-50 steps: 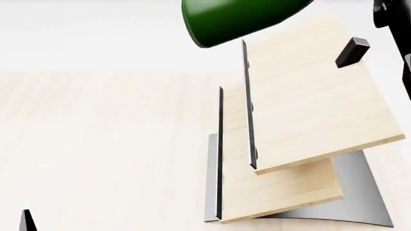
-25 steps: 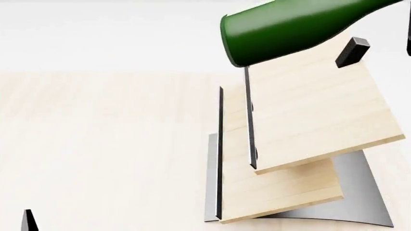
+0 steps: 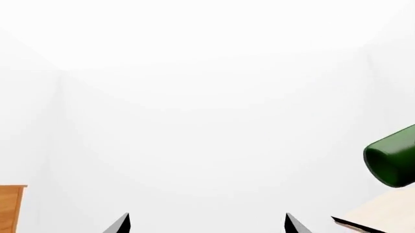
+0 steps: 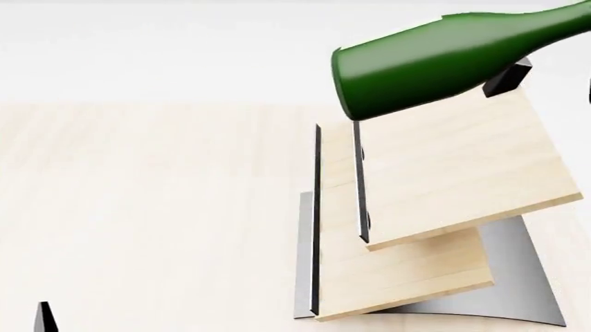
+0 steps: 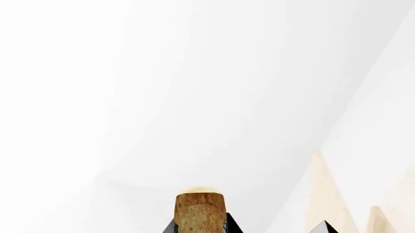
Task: Put the wine bottle on the wine rack.
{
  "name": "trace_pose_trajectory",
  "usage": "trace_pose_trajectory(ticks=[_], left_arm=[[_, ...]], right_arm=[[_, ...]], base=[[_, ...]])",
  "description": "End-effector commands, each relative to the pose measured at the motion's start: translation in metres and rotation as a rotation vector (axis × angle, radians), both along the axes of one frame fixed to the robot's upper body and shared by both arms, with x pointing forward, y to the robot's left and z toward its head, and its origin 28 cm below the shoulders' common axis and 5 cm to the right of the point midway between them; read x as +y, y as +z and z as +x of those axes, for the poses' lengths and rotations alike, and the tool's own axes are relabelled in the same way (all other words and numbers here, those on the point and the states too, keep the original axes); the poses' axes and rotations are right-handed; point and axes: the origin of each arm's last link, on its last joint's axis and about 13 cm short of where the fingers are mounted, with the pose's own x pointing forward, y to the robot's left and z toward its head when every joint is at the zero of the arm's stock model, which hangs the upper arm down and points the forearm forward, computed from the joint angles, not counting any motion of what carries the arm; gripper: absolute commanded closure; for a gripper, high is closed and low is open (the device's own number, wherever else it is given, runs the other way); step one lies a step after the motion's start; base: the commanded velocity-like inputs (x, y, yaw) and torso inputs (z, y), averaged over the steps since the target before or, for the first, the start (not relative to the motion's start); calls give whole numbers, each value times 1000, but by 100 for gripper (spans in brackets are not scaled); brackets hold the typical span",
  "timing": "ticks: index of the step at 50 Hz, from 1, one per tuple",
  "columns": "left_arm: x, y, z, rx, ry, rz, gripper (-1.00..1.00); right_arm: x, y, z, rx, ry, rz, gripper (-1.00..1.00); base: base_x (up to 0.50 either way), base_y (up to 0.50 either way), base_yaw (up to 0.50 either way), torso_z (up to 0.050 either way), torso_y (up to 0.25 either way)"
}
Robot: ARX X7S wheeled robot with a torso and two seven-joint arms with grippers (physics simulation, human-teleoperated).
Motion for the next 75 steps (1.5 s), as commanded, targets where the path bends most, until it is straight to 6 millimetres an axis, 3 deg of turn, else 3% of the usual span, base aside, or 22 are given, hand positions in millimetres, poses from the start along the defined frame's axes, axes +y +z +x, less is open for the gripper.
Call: trace_pose_trajectory(ticks=[1, 29, 75], left_arm=[[0, -1, 1, 2, -1, 1, -100], [-1, -1, 0, 4, -4, 2, -100], [-2, -3, 1, 9, -7, 6, -100]], right_arm=[[-6, 2, 2, 2, 34, -19, 100], [-13, 0, -11, -25, 36, -61, 100], [-12, -27, -14, -26, -7, -111, 100]], base=[[0, 0, 0, 0, 0], [0, 0, 0, 1, 1], [0, 0, 0, 0, 1]])
